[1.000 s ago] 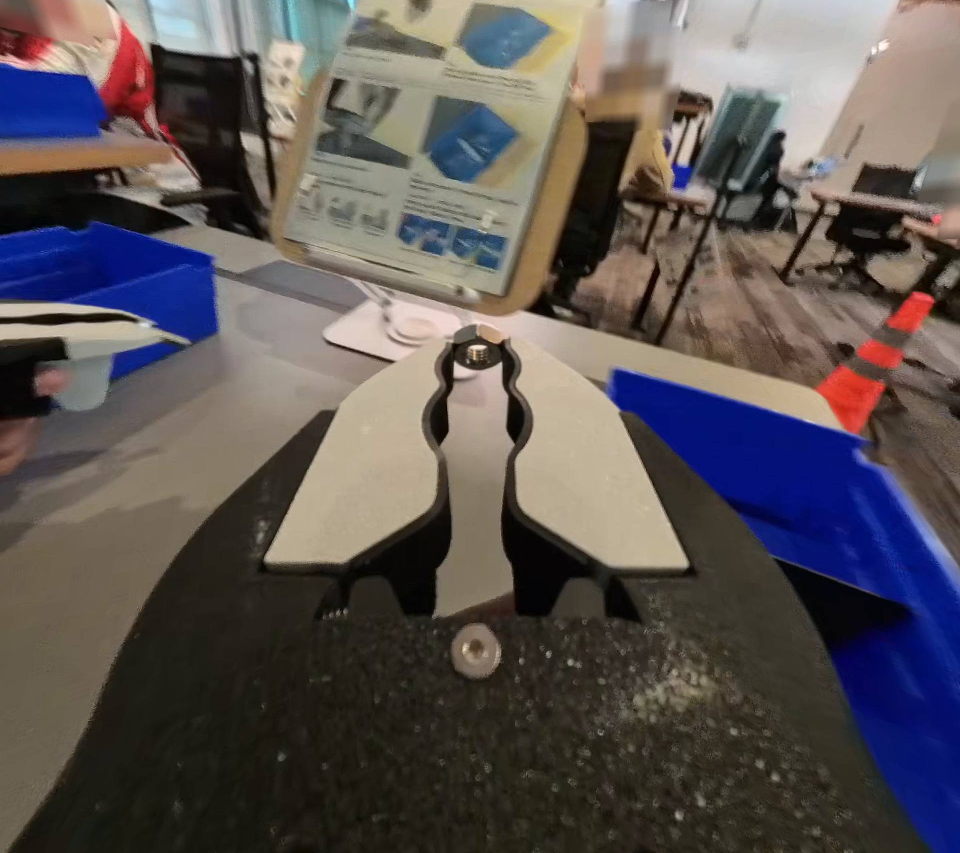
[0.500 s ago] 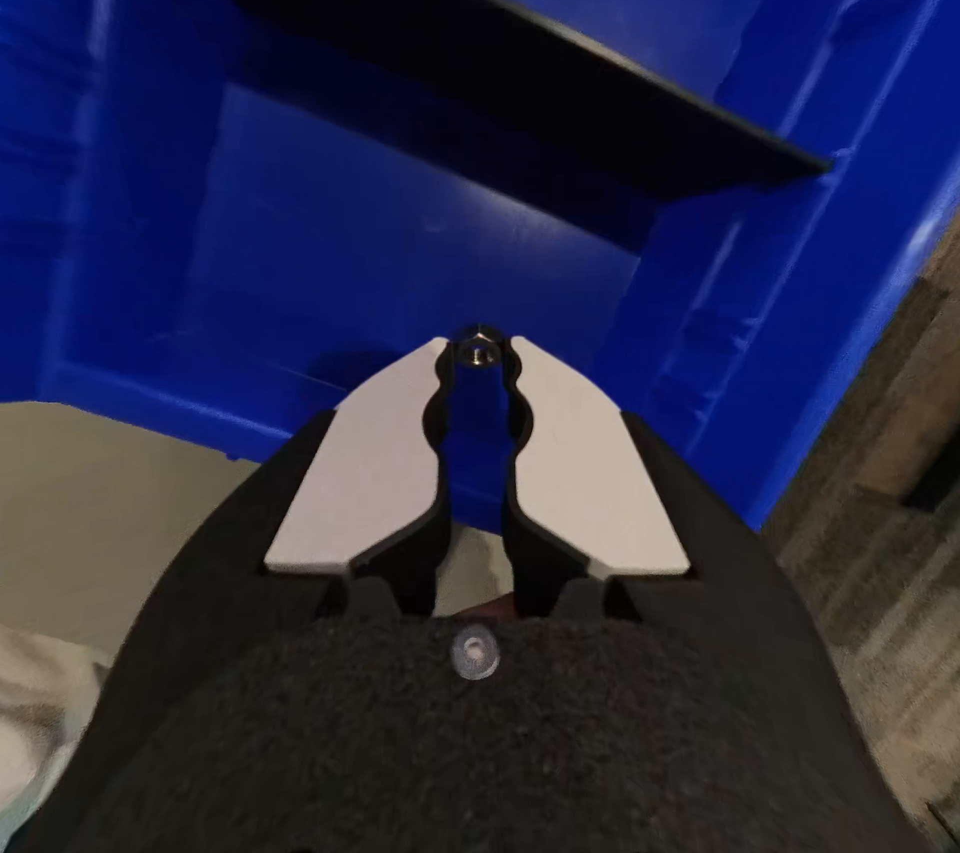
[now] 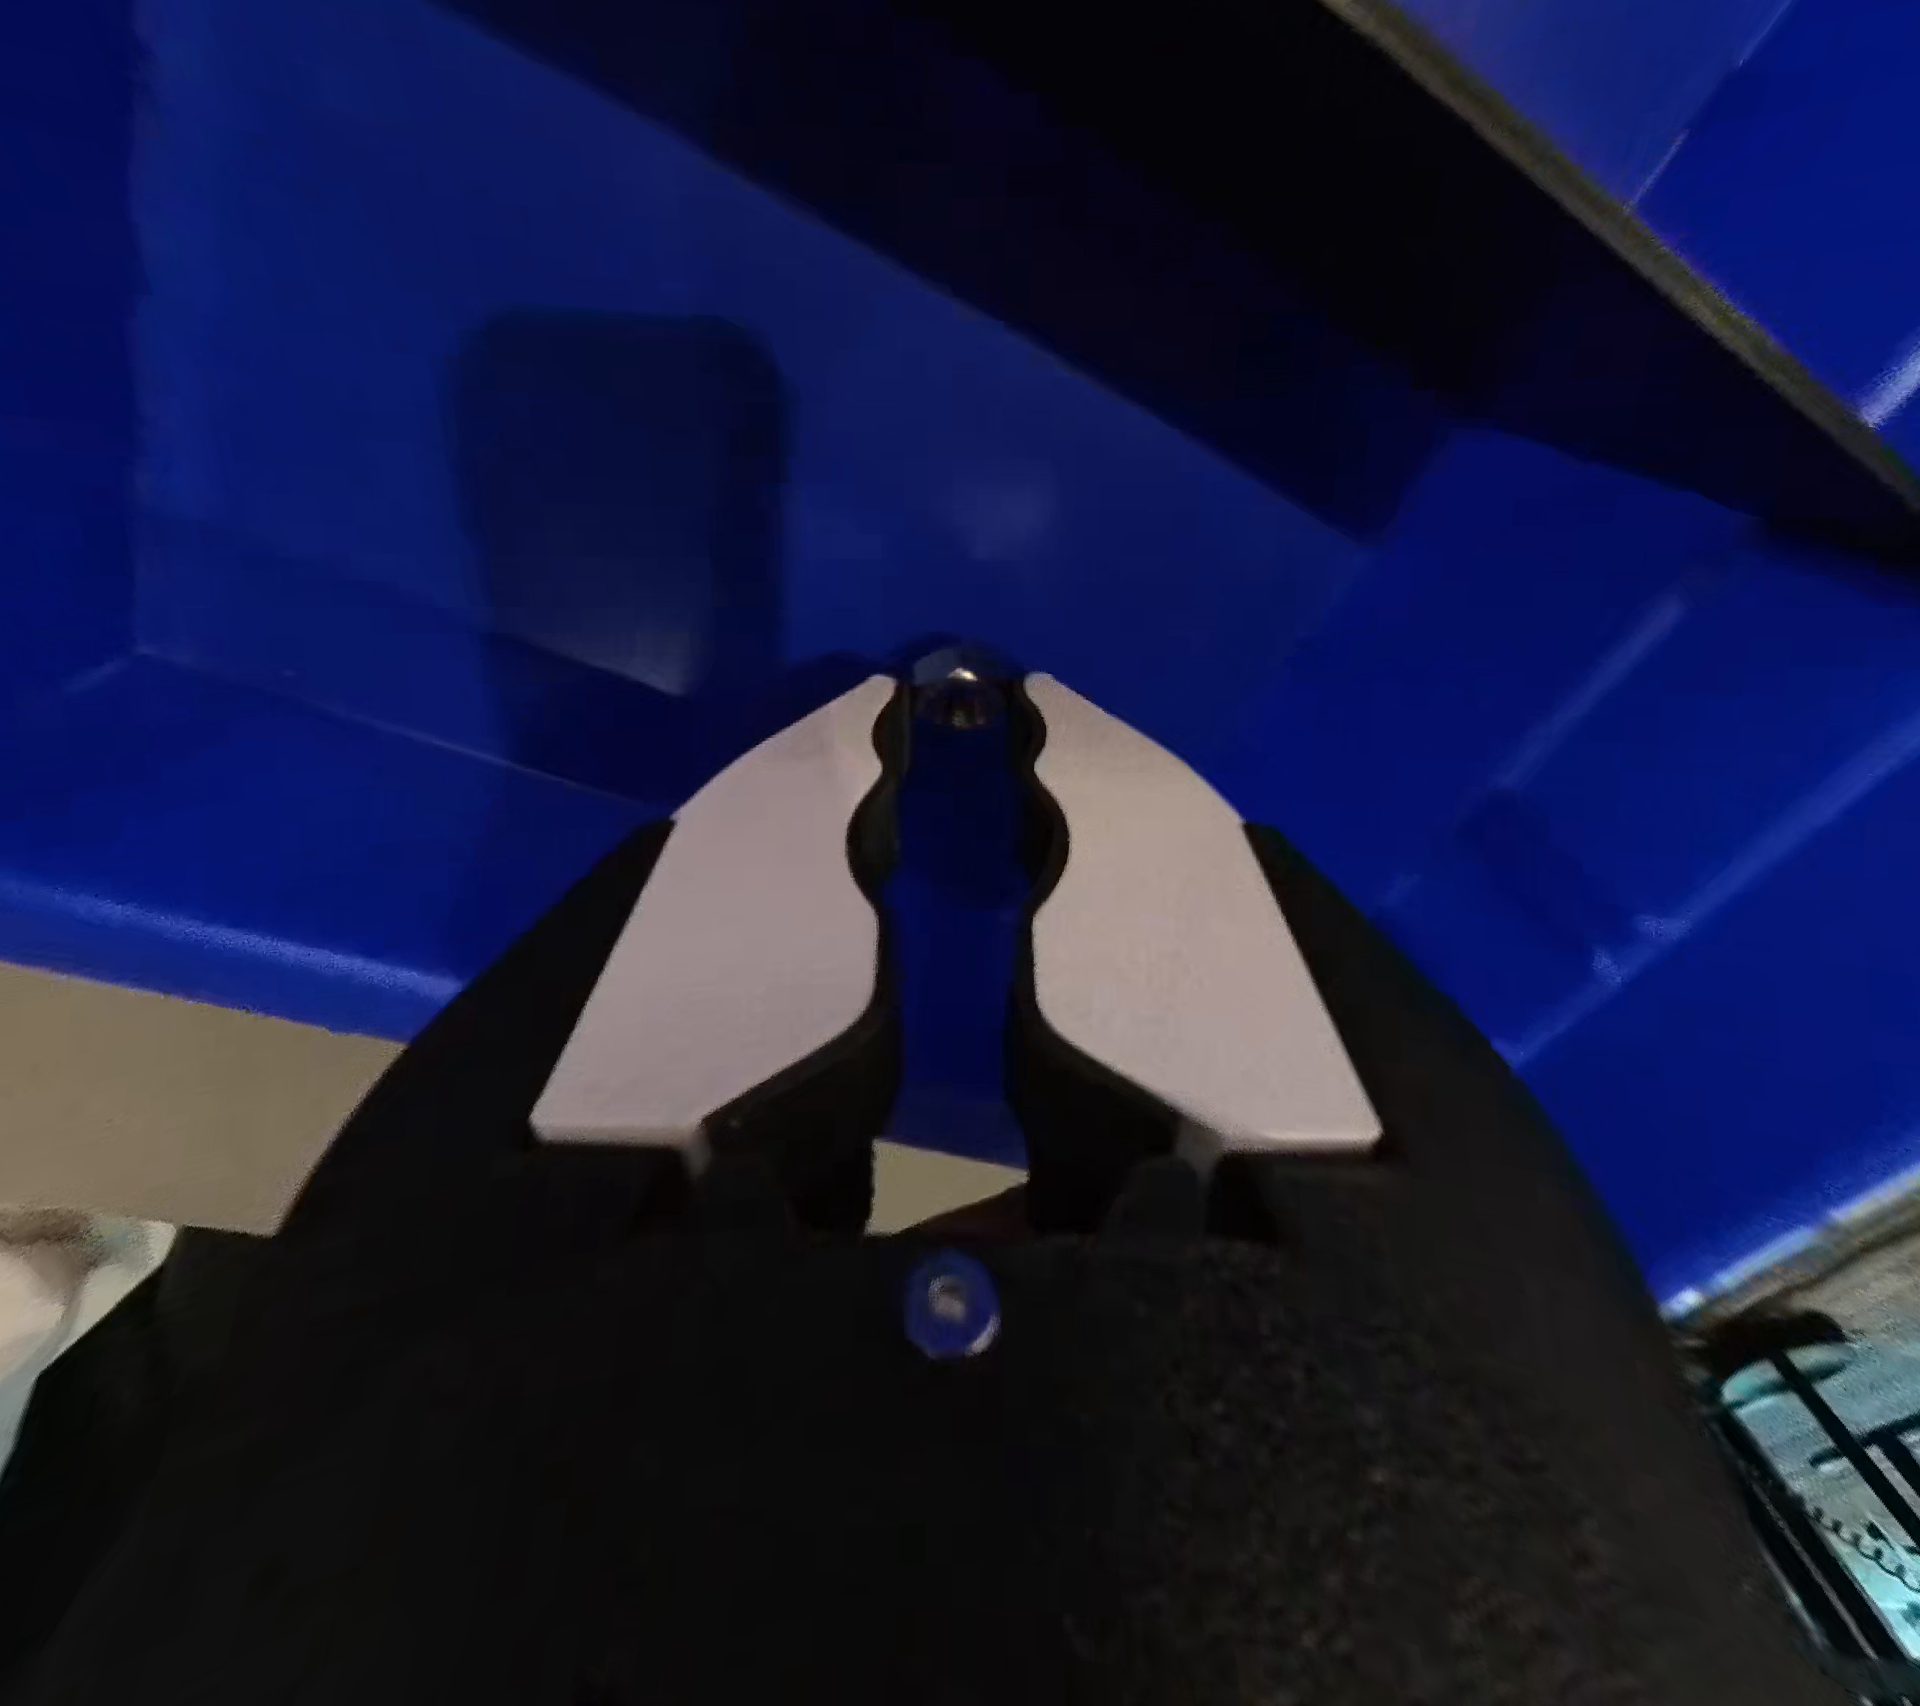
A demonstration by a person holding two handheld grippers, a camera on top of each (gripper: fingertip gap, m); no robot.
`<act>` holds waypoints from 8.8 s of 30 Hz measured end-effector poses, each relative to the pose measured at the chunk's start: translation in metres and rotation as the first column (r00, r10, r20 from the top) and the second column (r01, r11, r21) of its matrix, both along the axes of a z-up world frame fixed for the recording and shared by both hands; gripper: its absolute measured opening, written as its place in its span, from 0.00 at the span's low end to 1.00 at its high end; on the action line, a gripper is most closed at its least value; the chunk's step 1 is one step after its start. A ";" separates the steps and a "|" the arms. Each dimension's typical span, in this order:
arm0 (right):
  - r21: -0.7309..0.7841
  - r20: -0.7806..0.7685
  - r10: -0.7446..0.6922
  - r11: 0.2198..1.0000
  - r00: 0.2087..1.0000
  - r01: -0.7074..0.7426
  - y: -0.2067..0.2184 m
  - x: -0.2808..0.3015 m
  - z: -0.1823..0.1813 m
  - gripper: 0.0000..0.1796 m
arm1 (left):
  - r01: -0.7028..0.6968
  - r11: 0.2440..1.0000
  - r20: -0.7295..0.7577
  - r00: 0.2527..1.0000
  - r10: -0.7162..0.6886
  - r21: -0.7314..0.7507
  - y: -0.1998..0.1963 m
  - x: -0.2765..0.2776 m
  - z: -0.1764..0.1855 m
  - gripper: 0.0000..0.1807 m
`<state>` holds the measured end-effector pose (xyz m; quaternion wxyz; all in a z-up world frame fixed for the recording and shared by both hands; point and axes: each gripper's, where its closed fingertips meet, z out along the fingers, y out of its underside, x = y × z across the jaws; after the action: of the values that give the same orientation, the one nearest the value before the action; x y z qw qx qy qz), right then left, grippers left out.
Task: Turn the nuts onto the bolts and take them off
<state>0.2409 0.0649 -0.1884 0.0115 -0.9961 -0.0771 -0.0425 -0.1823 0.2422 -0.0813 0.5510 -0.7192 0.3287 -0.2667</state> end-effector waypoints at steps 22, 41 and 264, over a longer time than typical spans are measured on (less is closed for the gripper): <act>0.976 -0.218 0.368 0.091 0.904 0.199 0.057 -0.249 0.204 0.22 | -0.027 1.000 0.000 1.000 0.027 0.005 0.006 -0.006 0.000 0.10; 0.961 -0.275 0.792 0.206 0.546 0.186 0.041 -0.381 0.119 0.22 | 0.776 0.594 0.498 0.610 -0.616 -0.215 -0.096 0.028 0.038 0.10; 0.852 -0.502 0.816 0.412 0.286 0.322 0.037 -0.390 0.130 0.22 | 0.871 0.492 0.180 0.482 -0.858 0.013 -0.165 0.043 0.008 0.10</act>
<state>-0.1495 0.1023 -0.0587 0.5618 -0.6235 -0.2176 0.4983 -0.1389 0.0774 -0.0736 0.3377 -0.4536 0.5886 -0.5778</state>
